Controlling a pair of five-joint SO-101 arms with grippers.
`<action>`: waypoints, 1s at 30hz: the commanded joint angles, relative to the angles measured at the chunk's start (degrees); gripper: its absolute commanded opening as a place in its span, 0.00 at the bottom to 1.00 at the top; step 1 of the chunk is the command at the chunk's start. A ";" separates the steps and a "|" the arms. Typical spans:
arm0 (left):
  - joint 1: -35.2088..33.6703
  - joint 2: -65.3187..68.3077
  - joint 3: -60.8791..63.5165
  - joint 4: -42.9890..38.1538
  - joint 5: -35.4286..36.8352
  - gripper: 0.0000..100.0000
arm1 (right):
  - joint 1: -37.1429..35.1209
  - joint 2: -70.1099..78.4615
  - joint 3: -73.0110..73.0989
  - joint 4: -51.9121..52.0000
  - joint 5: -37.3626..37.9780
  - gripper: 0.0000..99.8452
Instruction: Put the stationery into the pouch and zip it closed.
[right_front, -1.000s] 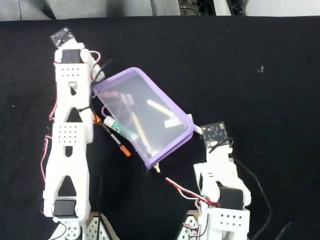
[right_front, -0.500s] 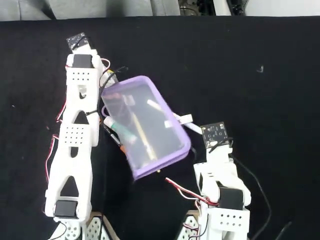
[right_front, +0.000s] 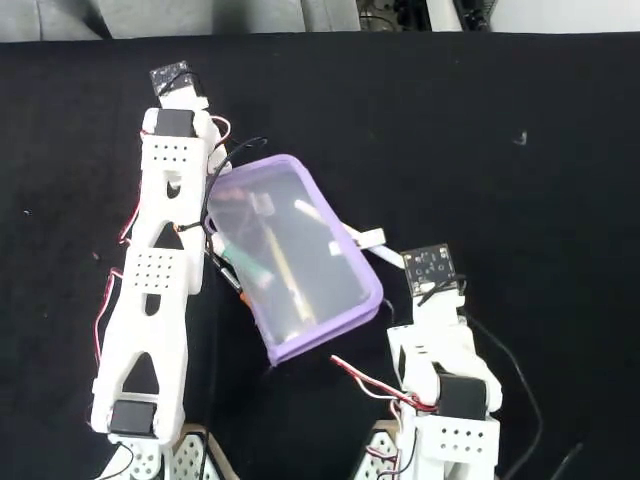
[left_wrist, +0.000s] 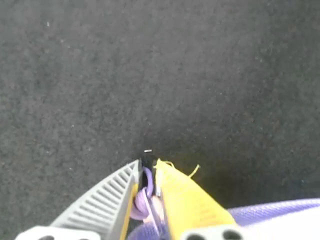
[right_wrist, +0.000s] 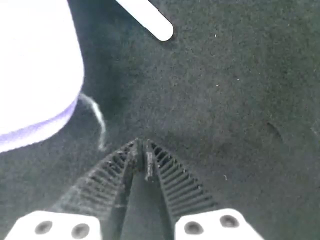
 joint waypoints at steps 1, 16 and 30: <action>-2.15 -1.85 0.75 -1.23 -0.70 0.03 | 0.35 -5.23 -0.13 0.35 0.44 0.01; -3.65 -30.15 0.84 -2.81 -0.79 0.03 | 0.35 -5.23 -0.13 0.35 0.44 0.01; 3.56 -55.65 1.01 -28.57 -14.15 0.03 | 0.35 -5.23 -0.13 0.35 0.44 0.01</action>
